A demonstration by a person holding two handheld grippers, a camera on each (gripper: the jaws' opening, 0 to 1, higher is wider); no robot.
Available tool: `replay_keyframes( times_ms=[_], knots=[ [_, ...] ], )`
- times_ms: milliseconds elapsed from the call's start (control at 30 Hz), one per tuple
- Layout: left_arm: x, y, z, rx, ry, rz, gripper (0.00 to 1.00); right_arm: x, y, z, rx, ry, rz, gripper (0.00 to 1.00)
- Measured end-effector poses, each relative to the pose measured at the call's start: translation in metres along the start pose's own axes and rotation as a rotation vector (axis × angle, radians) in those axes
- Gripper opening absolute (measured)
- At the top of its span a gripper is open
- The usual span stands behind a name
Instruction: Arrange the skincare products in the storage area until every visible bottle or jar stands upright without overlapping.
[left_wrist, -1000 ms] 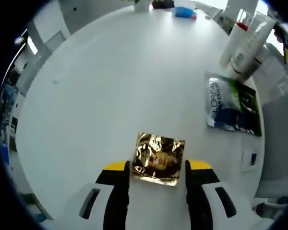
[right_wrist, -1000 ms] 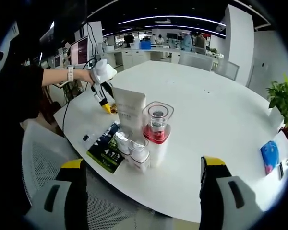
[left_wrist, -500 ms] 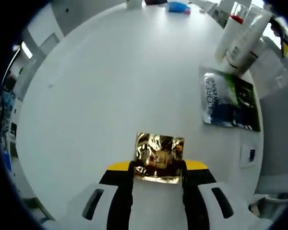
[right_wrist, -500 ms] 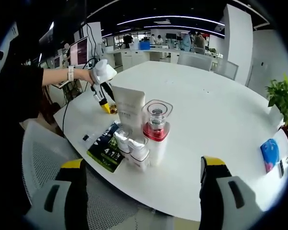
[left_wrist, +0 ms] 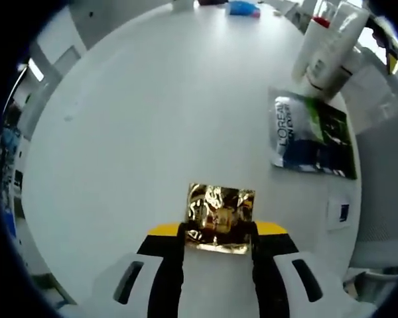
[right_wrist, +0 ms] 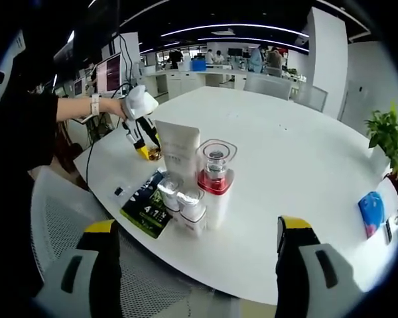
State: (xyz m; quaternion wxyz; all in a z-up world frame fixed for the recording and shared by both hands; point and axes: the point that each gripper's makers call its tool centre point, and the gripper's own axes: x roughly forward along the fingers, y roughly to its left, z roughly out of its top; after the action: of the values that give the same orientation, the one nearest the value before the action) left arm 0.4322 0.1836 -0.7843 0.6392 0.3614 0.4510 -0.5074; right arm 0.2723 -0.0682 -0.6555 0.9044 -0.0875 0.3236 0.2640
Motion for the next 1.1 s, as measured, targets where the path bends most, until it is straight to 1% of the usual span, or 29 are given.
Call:
replay_keyframes(
  times_ms=[433, 700, 933, 1100],
  knots=[
    [0.0, -0.019, -0.002, 0.003, -0.002, -0.013, 0.37, -0.002, 0.003, 0.002, -0.012, -0.008, 0.003, 0.99],
    [0.0, -0.03, -0.002, 0.018, 0.007, -0.016, 0.37, -0.003, 0.007, 0.0, -0.016, -0.008, 0.01, 0.99],
    [0.001, -0.037, -0.002, 0.028, 0.015, -0.011, 0.37, -0.003, 0.008, -0.002, -0.023, 0.005, 0.017, 0.99],
    [0.001, -0.044, -0.003, 0.037, 0.026, -0.013, 0.37, -0.002, 0.01, 0.0, -0.027, -0.004, 0.022, 0.99]
  ],
)
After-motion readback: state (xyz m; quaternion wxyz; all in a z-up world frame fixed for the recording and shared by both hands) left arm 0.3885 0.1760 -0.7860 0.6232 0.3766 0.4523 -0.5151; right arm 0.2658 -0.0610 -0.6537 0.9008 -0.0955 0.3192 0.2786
